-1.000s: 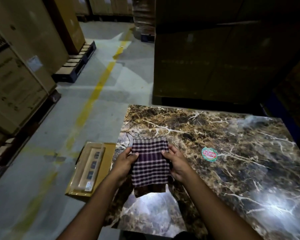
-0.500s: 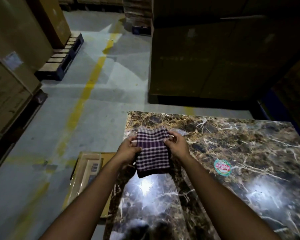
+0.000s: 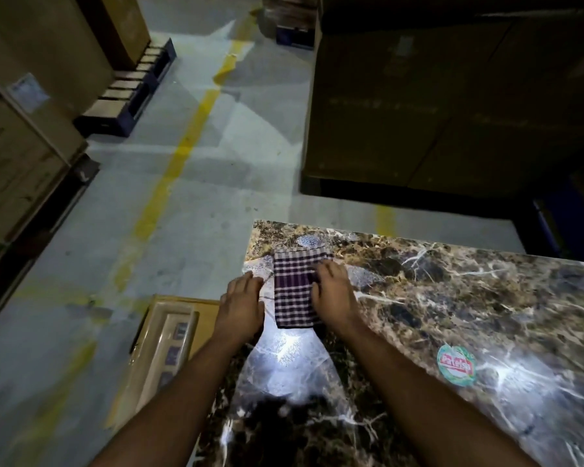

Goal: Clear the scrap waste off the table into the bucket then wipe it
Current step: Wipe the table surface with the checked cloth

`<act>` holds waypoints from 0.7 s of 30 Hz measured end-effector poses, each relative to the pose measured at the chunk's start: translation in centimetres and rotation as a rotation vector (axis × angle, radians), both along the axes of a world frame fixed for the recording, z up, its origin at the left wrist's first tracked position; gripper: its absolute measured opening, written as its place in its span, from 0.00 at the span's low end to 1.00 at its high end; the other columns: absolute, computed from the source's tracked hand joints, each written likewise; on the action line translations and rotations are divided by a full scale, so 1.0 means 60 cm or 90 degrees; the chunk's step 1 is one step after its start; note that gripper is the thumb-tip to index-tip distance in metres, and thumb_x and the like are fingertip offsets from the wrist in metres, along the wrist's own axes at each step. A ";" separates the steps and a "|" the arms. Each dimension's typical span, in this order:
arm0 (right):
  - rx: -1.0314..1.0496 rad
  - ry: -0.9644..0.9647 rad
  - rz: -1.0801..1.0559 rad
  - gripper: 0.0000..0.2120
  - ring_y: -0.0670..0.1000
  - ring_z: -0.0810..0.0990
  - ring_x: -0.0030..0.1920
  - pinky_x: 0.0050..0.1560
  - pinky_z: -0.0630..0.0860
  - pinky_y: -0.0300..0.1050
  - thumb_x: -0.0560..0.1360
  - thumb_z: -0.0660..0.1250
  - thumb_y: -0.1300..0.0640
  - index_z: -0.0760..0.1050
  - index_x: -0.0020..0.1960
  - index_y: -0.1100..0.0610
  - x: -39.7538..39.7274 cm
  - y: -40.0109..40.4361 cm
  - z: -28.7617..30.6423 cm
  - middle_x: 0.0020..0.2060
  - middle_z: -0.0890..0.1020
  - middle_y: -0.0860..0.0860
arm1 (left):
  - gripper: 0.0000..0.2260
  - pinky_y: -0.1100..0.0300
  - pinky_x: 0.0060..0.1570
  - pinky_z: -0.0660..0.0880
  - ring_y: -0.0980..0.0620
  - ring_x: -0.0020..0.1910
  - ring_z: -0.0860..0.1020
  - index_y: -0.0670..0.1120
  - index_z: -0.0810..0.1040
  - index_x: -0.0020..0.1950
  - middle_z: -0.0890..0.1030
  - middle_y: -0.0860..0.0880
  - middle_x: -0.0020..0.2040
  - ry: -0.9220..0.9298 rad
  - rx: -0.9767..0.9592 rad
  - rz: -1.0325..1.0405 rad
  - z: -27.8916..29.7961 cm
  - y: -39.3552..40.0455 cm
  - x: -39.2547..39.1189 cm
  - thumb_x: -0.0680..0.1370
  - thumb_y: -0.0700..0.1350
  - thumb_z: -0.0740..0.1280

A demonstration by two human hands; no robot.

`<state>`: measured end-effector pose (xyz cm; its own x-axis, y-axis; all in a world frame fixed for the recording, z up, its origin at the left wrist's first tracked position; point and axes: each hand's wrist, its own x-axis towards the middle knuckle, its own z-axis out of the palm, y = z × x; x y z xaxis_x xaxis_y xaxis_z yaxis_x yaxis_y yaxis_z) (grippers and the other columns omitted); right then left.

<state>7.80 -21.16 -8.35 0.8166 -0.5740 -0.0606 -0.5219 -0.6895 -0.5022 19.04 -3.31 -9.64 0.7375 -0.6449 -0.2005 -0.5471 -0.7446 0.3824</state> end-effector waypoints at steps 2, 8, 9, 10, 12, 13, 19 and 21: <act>-0.032 0.012 0.094 0.23 0.54 0.64 0.75 0.78 0.61 0.52 0.81 0.62 0.57 0.67 0.76 0.55 0.019 0.009 -0.012 0.75 0.68 0.54 | 0.23 0.48 0.74 0.60 0.46 0.79 0.59 0.49 0.63 0.79 0.60 0.48 0.81 -0.036 0.028 -0.046 -0.016 0.007 -0.011 0.83 0.48 0.59; -0.098 0.140 0.096 0.31 0.56 0.43 0.82 0.81 0.40 0.54 0.85 0.44 0.43 0.46 0.83 0.58 0.047 0.034 -0.065 0.82 0.47 0.57 | 0.25 0.47 0.75 0.62 0.49 0.79 0.61 0.48 0.63 0.80 0.61 0.49 0.81 -0.122 -0.019 -0.043 -0.062 0.021 -0.032 0.83 0.51 0.51; -0.103 0.153 0.061 0.32 0.57 0.42 0.82 0.81 0.42 0.56 0.85 0.42 0.42 0.45 0.82 0.59 0.063 0.029 -0.071 0.82 0.45 0.58 | 0.25 0.47 0.74 0.64 0.49 0.78 0.63 0.48 0.64 0.80 0.63 0.48 0.80 -0.129 -0.018 -0.042 -0.068 0.021 -0.030 0.82 0.51 0.52; -0.111 0.159 0.028 0.33 0.58 0.42 0.82 0.81 0.43 0.58 0.84 0.40 0.40 0.45 0.82 0.59 0.082 0.021 -0.074 0.82 0.45 0.59 | 0.26 0.48 0.74 0.65 0.49 0.78 0.64 0.47 0.65 0.79 0.64 0.48 0.80 -0.139 -0.019 -0.039 -0.075 0.020 -0.030 0.82 0.51 0.52; -0.129 0.157 0.001 0.34 0.59 0.43 0.82 0.80 0.45 0.59 0.83 0.40 0.40 0.45 0.82 0.59 0.130 -0.001 -0.082 0.82 0.46 0.60 | 0.26 0.49 0.74 0.63 0.49 0.77 0.65 0.46 0.65 0.79 0.64 0.48 0.79 -0.147 -0.027 -0.039 -0.089 0.022 -0.027 0.82 0.51 0.53; -0.133 0.153 0.011 0.34 0.59 0.43 0.82 0.80 0.44 0.59 0.83 0.40 0.40 0.45 0.82 0.59 0.155 -0.010 -0.083 0.82 0.47 0.60 | 0.26 0.49 0.73 0.61 0.49 0.77 0.65 0.46 0.65 0.79 0.65 0.47 0.79 -0.151 -0.035 -0.040 -0.095 0.023 -0.025 0.81 0.51 0.53; -0.162 0.113 0.219 0.33 0.57 0.47 0.82 0.80 0.42 0.55 0.81 0.43 0.42 0.51 0.83 0.53 0.209 0.029 -0.080 0.82 0.53 0.57 | 0.23 0.49 0.71 0.64 0.42 0.71 0.74 0.39 0.75 0.71 0.75 0.40 0.71 -0.245 -0.107 -0.020 -0.114 0.026 -0.035 0.80 0.48 0.58; -0.165 0.117 0.215 0.32 0.57 0.48 0.82 0.81 0.44 0.56 0.81 0.44 0.42 0.52 0.82 0.53 0.170 0.022 -0.080 0.82 0.53 0.57 | 0.23 0.52 0.74 0.63 0.45 0.75 0.69 0.40 0.73 0.74 0.72 0.42 0.75 -0.247 -0.109 -0.016 -0.112 0.031 -0.044 0.82 0.48 0.58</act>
